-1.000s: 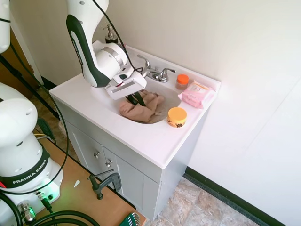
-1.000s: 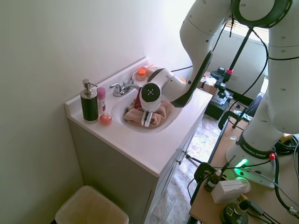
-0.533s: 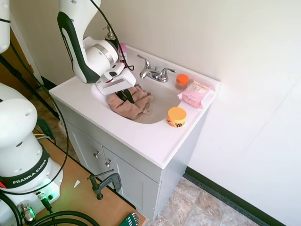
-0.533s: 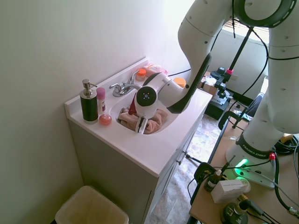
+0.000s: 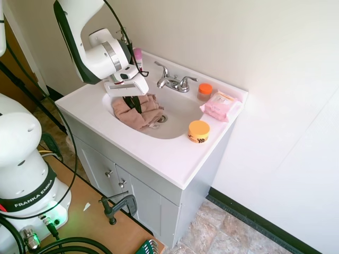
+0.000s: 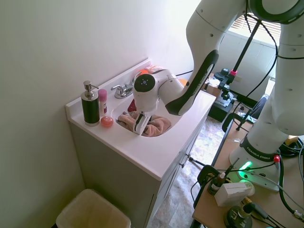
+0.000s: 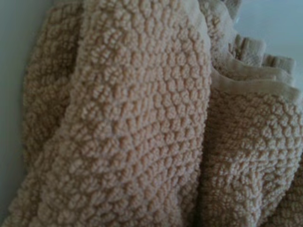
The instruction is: Wipe the sink
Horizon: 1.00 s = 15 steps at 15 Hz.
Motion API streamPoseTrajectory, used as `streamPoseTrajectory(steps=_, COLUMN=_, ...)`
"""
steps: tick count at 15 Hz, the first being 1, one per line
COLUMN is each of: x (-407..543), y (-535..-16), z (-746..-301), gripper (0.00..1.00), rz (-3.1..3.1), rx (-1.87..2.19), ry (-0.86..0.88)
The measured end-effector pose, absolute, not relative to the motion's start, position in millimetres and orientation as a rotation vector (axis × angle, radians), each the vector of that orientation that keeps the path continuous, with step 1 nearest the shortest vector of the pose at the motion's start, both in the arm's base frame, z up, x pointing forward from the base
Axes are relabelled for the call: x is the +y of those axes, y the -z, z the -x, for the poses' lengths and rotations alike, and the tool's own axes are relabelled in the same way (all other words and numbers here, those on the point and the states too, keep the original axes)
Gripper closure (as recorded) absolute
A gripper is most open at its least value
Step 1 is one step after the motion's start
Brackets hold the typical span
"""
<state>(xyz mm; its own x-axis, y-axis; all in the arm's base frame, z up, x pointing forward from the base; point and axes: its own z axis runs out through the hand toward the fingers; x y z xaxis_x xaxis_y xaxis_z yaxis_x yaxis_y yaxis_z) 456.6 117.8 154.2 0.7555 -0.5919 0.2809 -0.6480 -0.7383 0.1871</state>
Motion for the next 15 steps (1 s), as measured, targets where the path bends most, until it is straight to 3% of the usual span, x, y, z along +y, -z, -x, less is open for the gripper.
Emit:
streamPoseTrajectory(steps=9, x=116, y=-189, z=-438, gripper=1.0, rz=-2.88, rx=-1.149, ry=0.048)
streamPoseTrajectory(steps=15, x=136, y=-245, z=-398, gripper=1.0, rz=-3.001, rx=-1.106, ry=0.025)
